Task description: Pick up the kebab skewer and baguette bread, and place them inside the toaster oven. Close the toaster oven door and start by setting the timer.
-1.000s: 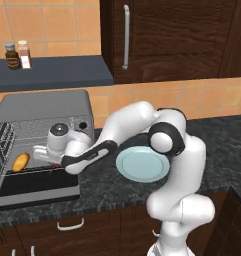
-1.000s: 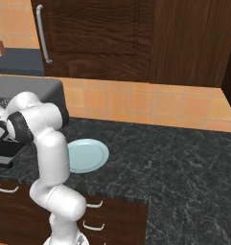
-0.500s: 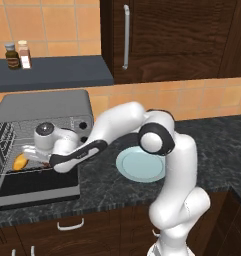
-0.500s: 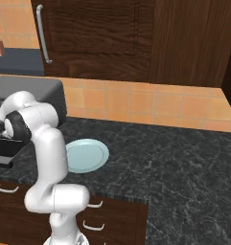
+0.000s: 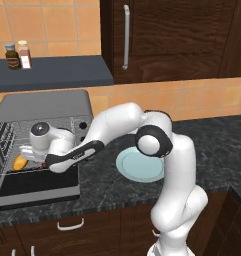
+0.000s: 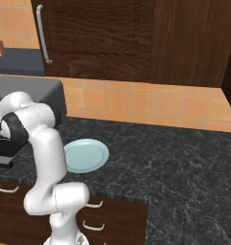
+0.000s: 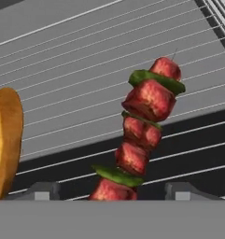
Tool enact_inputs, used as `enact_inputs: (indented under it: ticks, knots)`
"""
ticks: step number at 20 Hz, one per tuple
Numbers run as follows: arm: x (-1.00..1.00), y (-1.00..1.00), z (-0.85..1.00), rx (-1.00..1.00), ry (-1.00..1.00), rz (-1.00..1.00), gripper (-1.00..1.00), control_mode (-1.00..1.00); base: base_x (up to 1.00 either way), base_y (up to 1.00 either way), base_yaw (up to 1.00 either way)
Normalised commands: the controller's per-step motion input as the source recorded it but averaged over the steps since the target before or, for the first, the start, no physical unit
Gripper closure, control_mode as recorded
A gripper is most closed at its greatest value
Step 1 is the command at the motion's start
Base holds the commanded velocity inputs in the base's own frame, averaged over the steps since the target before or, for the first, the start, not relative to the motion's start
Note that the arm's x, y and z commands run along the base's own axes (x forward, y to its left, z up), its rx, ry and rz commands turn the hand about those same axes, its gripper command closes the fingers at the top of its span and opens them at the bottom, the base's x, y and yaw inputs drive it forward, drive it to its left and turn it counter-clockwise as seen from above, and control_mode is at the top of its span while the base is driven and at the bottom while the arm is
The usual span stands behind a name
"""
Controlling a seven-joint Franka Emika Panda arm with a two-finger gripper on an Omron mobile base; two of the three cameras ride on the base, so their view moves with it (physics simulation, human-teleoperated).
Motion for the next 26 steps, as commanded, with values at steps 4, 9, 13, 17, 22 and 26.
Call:
enact_inputs:
  ticks: [4,9,13,17,22,26]
  knots:
    - [-0.03,-0.14,0.04,0.0,-0.01,0.0,-1.0,-1.0,0.0,0.0,0.0]
    - [-0.31,0.1,0.41,0.02,0.0,0.02,-1.0,-1.0,0.0,0.0,0.0]
    - [-0.56,0.4,0.18,0.0,0.04,0.09,-1.0,-1.0,0.0,0.0,0.0]
    - [-0.51,0.11,-0.04,-0.01,0.12,0.13,-1.0,-1.0,0.0,0.0,0.0]
    - [-0.38,0.0,-0.24,0.0,0.15,0.16,-1.0,-1.0,0.0,0.0,0.0]
    - [-0.01,-0.12,-0.5,-0.03,0.04,0.04,-1.0,-1.0,0.0,0.0,0.0]
